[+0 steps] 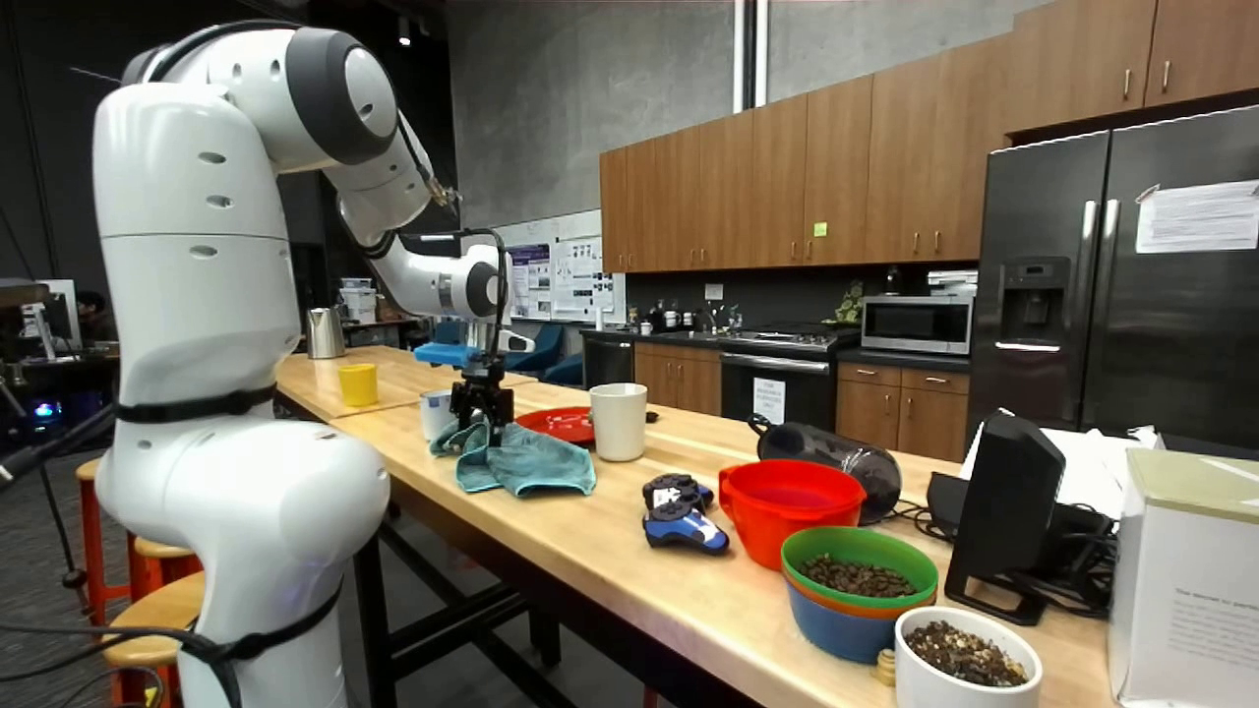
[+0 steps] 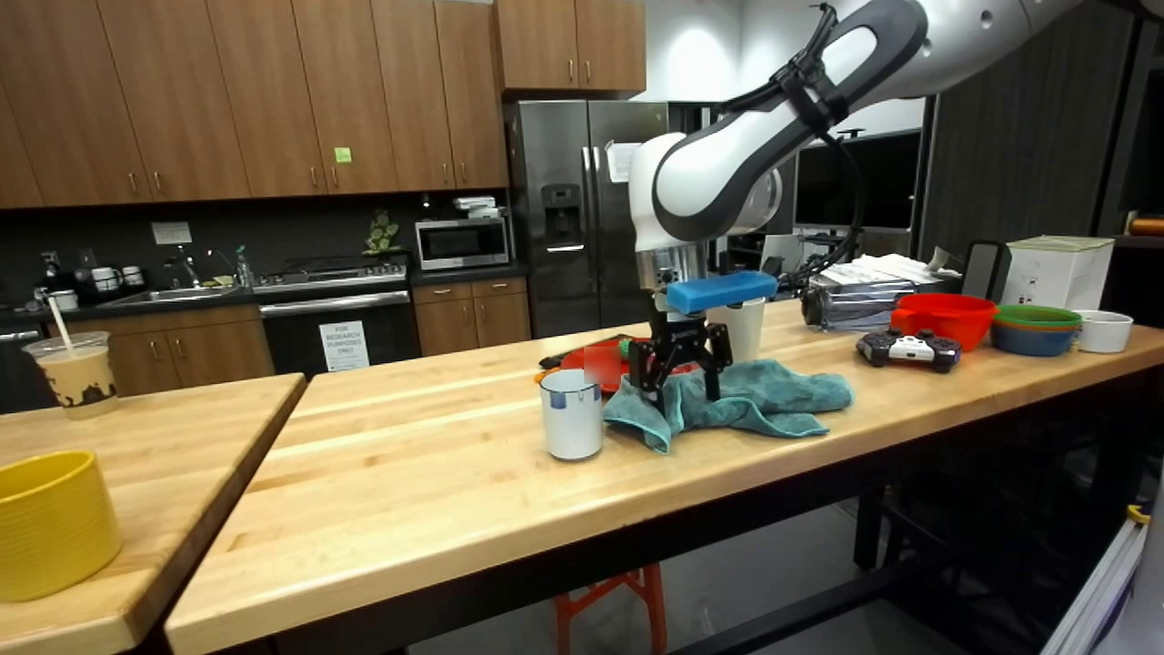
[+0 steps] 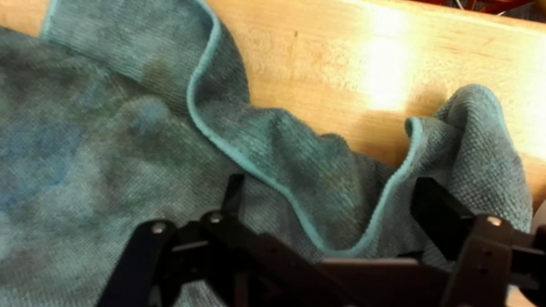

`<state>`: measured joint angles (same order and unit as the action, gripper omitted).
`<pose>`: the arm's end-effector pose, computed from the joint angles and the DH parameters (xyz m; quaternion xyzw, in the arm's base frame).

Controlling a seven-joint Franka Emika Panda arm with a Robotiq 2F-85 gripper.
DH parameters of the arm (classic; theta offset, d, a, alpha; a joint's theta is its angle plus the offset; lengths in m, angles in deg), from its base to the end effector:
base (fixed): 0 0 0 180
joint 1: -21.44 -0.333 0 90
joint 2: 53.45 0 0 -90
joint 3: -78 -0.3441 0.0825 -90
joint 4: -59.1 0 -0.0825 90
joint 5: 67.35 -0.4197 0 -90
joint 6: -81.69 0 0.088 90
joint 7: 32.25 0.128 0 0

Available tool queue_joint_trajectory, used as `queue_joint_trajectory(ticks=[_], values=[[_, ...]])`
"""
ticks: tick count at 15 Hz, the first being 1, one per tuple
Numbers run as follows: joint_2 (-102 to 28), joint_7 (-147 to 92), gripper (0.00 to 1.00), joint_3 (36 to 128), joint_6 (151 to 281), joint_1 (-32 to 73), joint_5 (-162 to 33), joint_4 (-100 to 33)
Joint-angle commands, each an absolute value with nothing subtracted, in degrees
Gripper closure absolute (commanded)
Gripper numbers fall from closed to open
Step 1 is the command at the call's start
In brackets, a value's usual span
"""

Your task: Lift then drop the towel

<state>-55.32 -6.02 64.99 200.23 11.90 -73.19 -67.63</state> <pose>0.4925 0.2125 0.3703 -0.9959 0.0591 0.0668 0.0133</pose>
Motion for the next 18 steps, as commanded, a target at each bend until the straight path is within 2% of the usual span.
queue_joint_trajectory(ticks=[1,18], values=[[-55.64,-5.94,0.00,65.65,200.44,11.51,-73.33,-67.50],[-61.89,-0.67,0.00,66.25,197.97,12.42,-71.47,-68.39]])
